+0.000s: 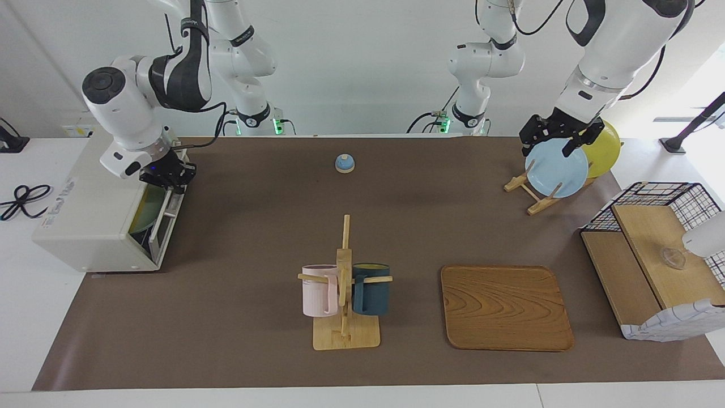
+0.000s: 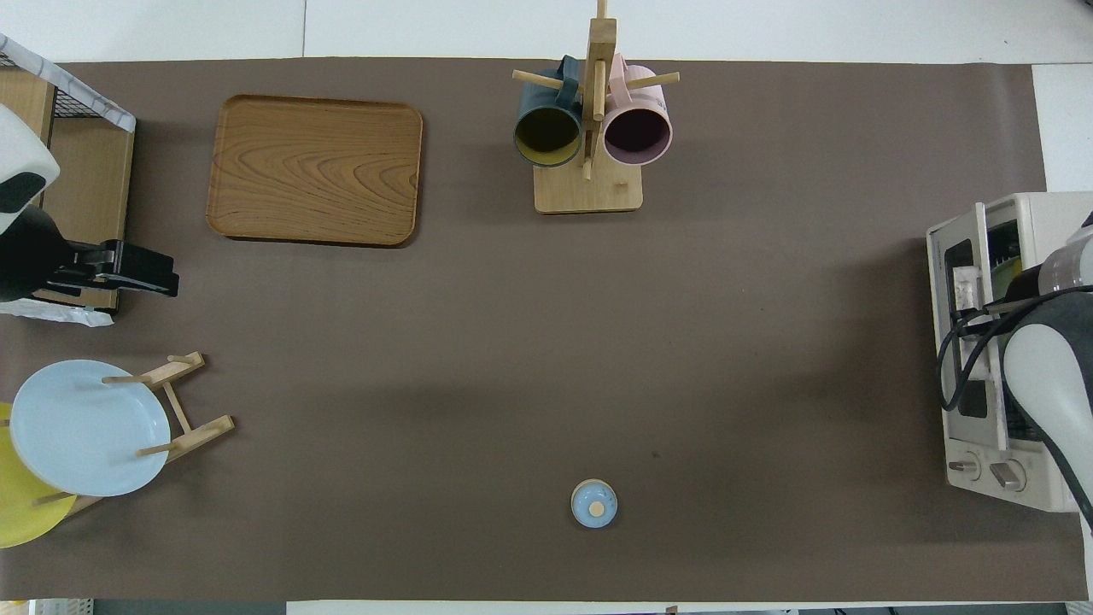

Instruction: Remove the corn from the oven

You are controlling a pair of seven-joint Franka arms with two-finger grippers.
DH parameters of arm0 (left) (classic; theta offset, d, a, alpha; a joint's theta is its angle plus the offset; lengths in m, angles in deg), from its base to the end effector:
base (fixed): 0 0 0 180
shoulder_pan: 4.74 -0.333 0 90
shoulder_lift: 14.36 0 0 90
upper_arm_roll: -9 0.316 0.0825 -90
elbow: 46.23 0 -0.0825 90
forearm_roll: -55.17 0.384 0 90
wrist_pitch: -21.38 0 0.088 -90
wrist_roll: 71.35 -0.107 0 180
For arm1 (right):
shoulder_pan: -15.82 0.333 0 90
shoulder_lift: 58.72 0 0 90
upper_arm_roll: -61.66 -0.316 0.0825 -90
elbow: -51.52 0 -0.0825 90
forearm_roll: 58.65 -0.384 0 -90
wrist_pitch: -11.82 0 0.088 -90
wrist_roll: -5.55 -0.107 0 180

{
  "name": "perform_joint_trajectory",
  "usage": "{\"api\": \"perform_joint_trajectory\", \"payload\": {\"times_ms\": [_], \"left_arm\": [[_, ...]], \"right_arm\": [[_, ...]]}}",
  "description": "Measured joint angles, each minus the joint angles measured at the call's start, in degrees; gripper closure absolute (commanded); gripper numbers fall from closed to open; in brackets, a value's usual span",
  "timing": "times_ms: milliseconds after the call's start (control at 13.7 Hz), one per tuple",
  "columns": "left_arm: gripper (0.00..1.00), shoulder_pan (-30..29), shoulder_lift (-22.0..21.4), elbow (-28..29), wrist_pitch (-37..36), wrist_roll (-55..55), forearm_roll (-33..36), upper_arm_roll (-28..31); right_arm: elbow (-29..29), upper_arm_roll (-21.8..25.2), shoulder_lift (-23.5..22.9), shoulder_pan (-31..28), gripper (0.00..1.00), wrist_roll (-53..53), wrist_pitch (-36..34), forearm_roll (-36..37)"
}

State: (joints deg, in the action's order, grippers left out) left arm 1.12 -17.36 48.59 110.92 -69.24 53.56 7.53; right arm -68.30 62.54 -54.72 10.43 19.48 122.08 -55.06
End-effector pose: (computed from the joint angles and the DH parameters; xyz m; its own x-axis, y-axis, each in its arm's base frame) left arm 0.5311 -0.0717 0.6128 0.9950 -0.0910 -0.0408 -0.0900 -0.9956 0.0253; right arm 0.5155 -0.0611 0.4461 0.9820 0.1551 -0.1079 0.1592 -0.9868 0.0302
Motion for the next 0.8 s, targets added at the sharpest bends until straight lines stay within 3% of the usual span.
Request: {"api": "perform_joint_trajectory", "payload": {"times_ms": [803], "left_arm": [[0.0,0.0,0.0,0.0,0.0,0.0,0.0,0.0]], "right_arm": [[-5.48,-1.22,-3.69,4.12,1.0,-2.47,10.48,-2.42]]}}
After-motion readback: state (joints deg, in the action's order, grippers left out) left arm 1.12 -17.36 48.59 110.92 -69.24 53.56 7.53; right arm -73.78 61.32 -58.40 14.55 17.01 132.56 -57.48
